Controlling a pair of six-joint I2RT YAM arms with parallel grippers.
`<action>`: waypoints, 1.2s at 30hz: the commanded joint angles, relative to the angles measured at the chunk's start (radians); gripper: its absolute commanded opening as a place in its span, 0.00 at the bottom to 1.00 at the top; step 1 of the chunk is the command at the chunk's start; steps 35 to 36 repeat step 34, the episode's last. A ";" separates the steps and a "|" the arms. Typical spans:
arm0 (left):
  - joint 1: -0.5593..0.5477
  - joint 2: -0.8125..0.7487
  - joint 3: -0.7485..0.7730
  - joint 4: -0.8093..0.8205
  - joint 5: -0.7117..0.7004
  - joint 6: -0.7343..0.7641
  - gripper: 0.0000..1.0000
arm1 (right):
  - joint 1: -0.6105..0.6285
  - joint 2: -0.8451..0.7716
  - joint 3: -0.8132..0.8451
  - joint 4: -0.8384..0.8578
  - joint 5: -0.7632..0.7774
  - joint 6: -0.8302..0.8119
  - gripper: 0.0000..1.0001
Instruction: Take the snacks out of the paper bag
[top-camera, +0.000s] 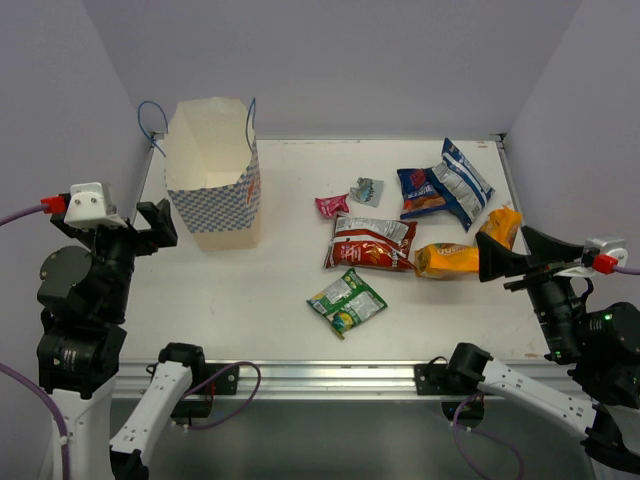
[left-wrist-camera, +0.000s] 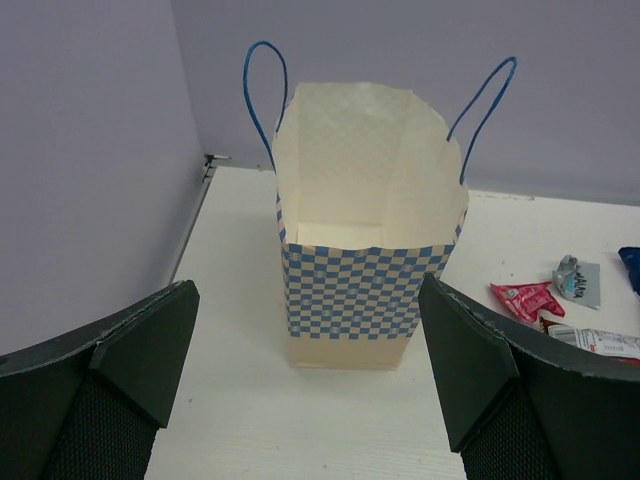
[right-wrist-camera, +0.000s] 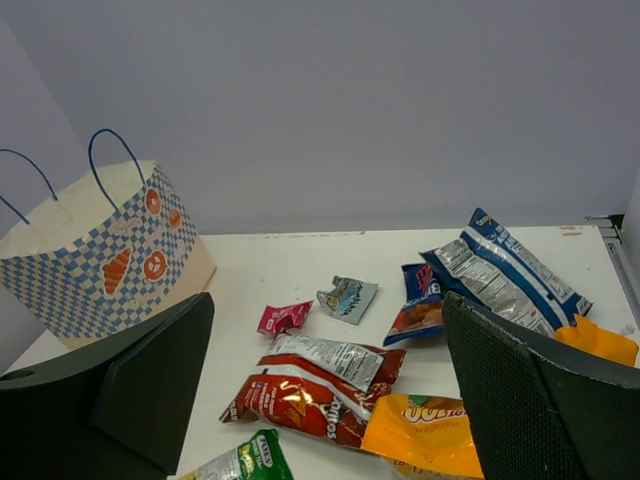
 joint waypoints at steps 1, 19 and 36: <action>-0.010 0.009 -0.015 0.024 0.000 -0.006 1.00 | -0.001 0.004 0.000 0.046 -0.011 -0.022 0.99; -0.010 0.012 -0.041 0.036 0.012 -0.004 1.00 | 0.001 -0.028 -0.015 0.054 -0.025 -0.033 0.99; -0.010 0.013 -0.044 0.039 0.020 -0.006 1.00 | -0.001 -0.045 -0.022 0.054 -0.032 -0.068 0.99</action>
